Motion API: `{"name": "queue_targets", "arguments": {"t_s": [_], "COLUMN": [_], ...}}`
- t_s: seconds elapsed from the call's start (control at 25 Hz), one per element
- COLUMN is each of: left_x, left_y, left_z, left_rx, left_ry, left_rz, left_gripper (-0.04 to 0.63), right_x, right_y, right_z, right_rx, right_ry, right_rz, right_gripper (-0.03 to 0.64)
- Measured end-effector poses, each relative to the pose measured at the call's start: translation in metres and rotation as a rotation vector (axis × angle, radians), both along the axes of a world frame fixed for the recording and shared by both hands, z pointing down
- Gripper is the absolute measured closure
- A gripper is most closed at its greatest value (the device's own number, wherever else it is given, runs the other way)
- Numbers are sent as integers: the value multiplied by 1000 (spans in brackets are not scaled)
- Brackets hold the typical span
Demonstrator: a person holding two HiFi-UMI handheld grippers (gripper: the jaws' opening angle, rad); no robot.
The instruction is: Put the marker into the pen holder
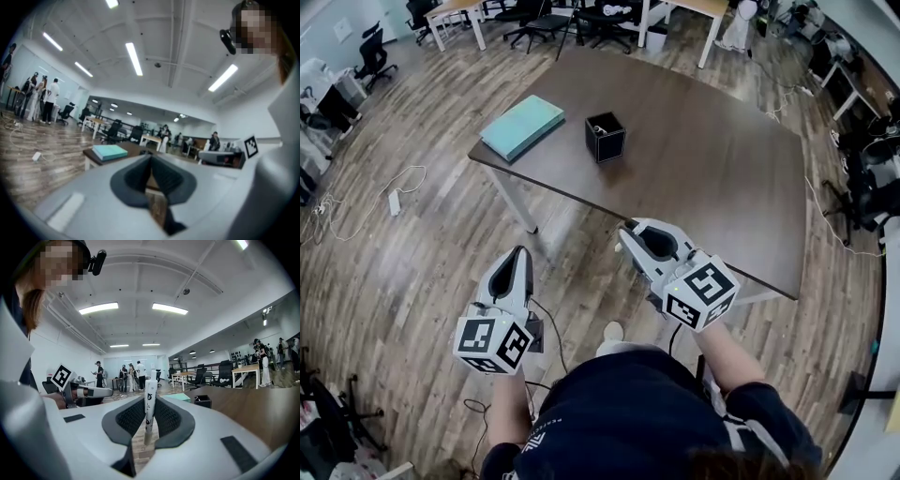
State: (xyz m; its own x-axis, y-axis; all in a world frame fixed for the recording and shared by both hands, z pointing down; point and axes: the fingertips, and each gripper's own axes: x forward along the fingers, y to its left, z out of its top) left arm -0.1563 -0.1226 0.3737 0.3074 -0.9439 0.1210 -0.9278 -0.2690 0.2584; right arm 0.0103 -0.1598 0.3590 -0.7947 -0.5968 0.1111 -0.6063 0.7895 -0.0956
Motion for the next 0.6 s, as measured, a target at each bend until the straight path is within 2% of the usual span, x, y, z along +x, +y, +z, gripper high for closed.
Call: {"name": "queue_targets", "arguments": {"t_s": [0.28, 0.6], "left_x": [25, 33], "left_y": [-45, -68], "left_z": [-3, 6], "left_rx": [25, -2], "left_ry": [-2, -22], "left_rz": [2, 12], "left_gripper": [584, 586], "right_x": [21, 31], "right_y": [-39, -60], "right_z": [3, 11], "right_rx": [-2, -19], "right_ry": [-13, -40], "right_rz": [-2, 17], "right_gripper": [569, 569]}}
